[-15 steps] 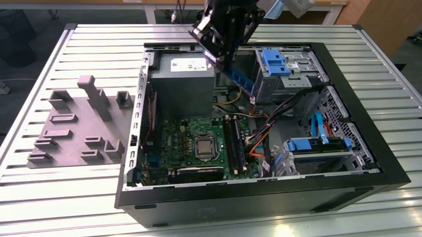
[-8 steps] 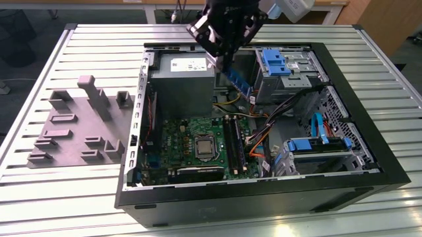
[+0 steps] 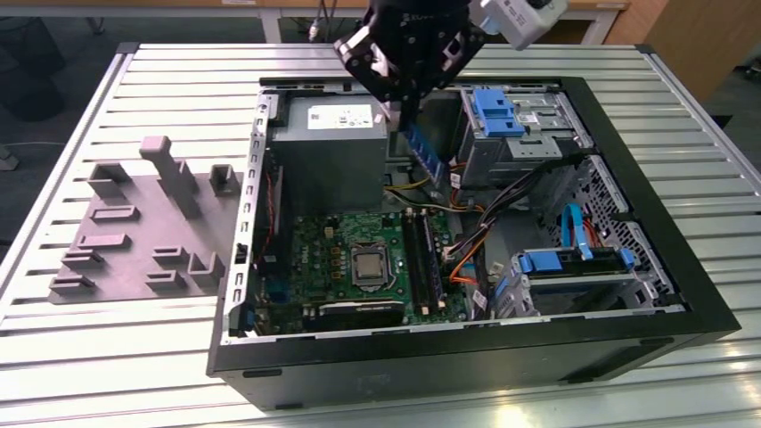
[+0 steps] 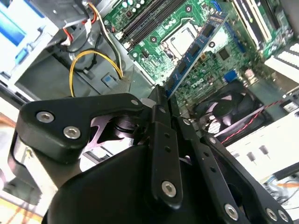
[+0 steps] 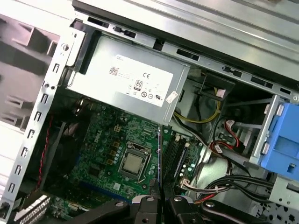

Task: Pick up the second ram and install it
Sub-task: 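Insert the second ram into the second slot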

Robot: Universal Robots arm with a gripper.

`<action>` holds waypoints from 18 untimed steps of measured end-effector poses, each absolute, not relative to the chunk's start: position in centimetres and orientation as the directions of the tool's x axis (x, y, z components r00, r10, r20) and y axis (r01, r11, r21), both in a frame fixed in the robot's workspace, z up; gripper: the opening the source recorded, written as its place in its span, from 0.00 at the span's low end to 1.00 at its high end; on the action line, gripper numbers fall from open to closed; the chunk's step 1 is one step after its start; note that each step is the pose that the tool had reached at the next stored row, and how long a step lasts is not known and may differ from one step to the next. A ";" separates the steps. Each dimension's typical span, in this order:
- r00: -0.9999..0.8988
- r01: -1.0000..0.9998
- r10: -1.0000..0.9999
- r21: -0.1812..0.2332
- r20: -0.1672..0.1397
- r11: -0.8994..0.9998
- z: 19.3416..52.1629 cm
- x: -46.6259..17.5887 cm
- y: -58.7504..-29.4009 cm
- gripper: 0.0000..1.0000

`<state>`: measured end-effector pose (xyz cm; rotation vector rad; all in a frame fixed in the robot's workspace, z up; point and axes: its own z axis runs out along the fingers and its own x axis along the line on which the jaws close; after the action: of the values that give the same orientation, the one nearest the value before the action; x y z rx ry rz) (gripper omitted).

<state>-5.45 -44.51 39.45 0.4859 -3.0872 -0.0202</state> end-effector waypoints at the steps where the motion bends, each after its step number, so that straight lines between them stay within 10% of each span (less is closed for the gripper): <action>1: -0.957 -0.290 -0.290 0.015 0.014 0.957 39.4 -5.5 -44.5 0.14; 18: -0.988 -0.154 -0.154 0.004 0.016 0.988 39.3 -5.5 -44.5 0.14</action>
<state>-5.45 -44.51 39.34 0.2409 -3.1158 -0.0041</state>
